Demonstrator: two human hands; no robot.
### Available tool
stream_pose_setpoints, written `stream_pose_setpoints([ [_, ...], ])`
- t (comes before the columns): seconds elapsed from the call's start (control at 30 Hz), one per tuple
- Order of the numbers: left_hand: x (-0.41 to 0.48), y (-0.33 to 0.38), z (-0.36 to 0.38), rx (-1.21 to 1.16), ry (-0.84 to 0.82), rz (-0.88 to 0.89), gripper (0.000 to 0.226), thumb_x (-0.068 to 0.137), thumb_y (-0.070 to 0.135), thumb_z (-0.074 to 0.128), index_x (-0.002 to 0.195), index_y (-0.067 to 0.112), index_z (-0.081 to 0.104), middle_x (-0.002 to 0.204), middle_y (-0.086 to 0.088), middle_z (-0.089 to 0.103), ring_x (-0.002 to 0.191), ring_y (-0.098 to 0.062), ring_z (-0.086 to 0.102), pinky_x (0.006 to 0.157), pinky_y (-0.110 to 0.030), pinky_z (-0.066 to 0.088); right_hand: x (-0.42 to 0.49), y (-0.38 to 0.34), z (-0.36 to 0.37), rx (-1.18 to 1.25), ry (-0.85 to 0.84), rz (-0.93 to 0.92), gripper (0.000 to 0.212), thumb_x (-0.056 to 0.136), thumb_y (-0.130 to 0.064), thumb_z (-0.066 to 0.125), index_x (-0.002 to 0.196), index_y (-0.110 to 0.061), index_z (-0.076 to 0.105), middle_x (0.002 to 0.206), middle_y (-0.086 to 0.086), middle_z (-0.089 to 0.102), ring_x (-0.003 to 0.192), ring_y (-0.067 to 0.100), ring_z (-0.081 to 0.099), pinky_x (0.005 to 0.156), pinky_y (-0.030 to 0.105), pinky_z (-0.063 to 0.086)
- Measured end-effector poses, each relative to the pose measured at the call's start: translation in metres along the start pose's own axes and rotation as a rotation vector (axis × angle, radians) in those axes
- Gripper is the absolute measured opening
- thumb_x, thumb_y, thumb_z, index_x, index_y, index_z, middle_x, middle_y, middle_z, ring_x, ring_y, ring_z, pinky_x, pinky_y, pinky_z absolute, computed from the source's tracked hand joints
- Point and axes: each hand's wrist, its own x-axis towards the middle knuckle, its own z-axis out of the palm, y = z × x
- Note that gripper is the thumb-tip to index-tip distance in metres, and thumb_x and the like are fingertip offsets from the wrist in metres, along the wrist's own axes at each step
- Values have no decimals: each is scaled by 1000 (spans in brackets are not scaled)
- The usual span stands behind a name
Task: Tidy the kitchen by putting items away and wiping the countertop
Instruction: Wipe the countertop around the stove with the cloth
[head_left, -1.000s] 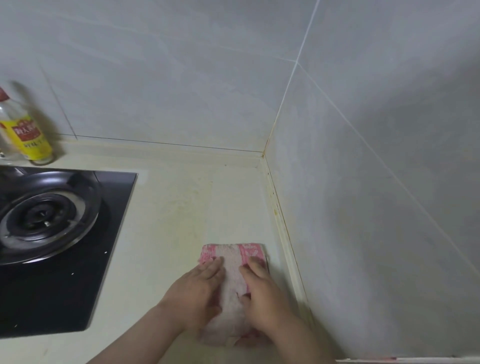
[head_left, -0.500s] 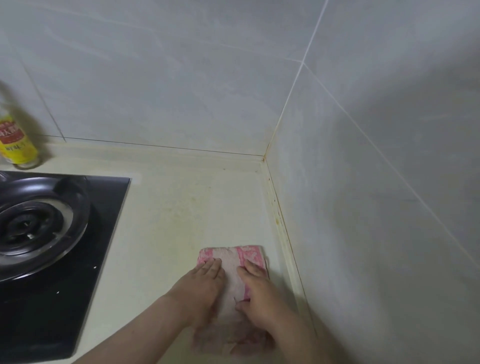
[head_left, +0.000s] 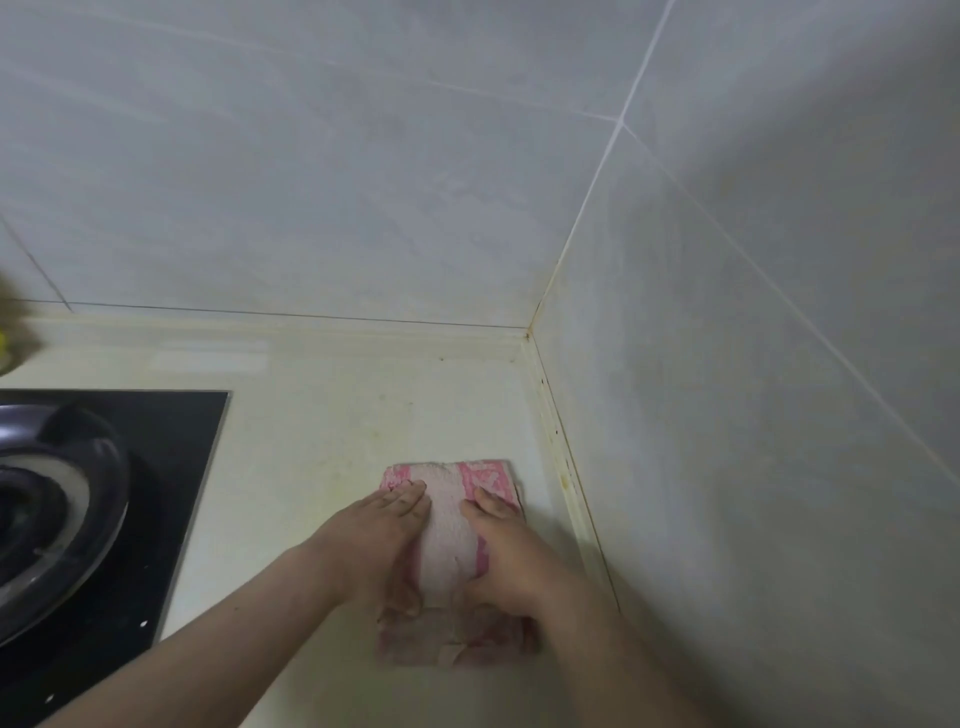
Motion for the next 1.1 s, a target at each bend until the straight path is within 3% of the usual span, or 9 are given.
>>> stream_pose_setpoints([
  [0.1,11,-13,3,-3,63,-19,106,82,70,46,155,10,-2,159,-5,-16,151,-19,-3,113,-25,-11,16,0,1,-14,58,1,108,75,-47,77,158,-25,11,166,-7,-4,152,11,-5,121,26,2],
  [0.2,22,-22,1,22,71,-33,98,89,62,45,154,9,-4,163,-11,-10,151,-21,-4,115,-27,-10,31,2,-1,-33,62,1,112,74,-52,77,159,-26,9,166,-7,-7,152,12,-8,123,30,3],
  [0.3,32,-29,-10,39,38,-38,110,79,74,39,154,8,-5,163,-11,-10,151,-21,-5,118,-29,-8,47,1,-10,-57,51,-3,113,74,-52,77,159,-25,7,166,-5,-8,152,13,-8,123,30,3],
  [0.5,53,-49,-26,5,16,-40,116,78,73,55,154,7,-3,163,-13,-8,151,-21,-4,121,-31,-4,77,-2,-26,-74,45,5,116,73,-52,77,159,-22,5,166,-2,-9,152,16,-9,123,30,2],
  [1.1,121,-110,-66,-21,3,-86,122,72,72,64,155,8,3,163,-11,-2,151,-19,3,121,-28,5,165,-8,-73,-110,29,11,115,75,-48,80,159,-20,7,166,-1,-9,152,15,-8,123,30,2],
])
